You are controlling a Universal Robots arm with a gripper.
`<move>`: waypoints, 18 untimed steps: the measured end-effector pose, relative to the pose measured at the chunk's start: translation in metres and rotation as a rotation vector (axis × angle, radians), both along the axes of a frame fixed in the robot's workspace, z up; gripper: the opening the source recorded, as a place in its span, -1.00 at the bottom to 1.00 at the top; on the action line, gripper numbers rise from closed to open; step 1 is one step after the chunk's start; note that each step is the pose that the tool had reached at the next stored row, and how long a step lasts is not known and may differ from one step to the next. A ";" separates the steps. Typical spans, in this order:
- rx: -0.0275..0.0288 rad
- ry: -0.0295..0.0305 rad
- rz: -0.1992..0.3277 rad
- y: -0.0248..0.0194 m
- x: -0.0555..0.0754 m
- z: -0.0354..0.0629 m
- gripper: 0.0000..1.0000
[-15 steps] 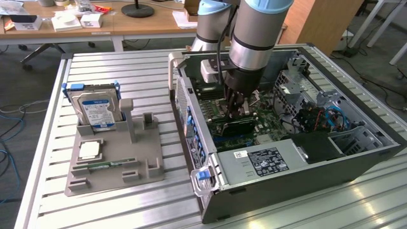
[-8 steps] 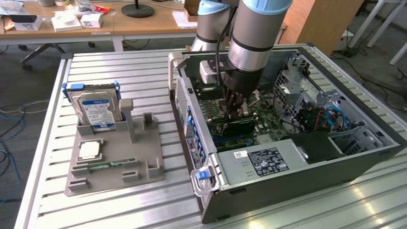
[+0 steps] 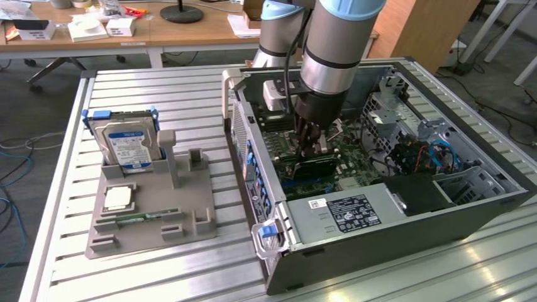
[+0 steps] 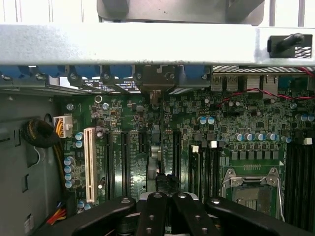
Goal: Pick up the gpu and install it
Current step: 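Press down on the gpu until it lock into place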
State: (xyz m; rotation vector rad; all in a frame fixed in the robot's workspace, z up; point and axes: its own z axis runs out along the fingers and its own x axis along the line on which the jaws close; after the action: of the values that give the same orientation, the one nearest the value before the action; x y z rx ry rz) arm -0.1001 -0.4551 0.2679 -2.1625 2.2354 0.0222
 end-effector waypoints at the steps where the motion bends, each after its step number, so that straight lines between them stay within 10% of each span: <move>1: -0.0001 0.0001 0.000 0.0000 0.000 0.0000 -0.80; 18: -0.0001 0.0000 0.000 0.0000 0.000 -0.0020 -0.80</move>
State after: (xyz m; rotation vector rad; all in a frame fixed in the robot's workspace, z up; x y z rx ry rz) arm -0.1003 -0.4551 0.2659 -2.1626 2.2355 0.0221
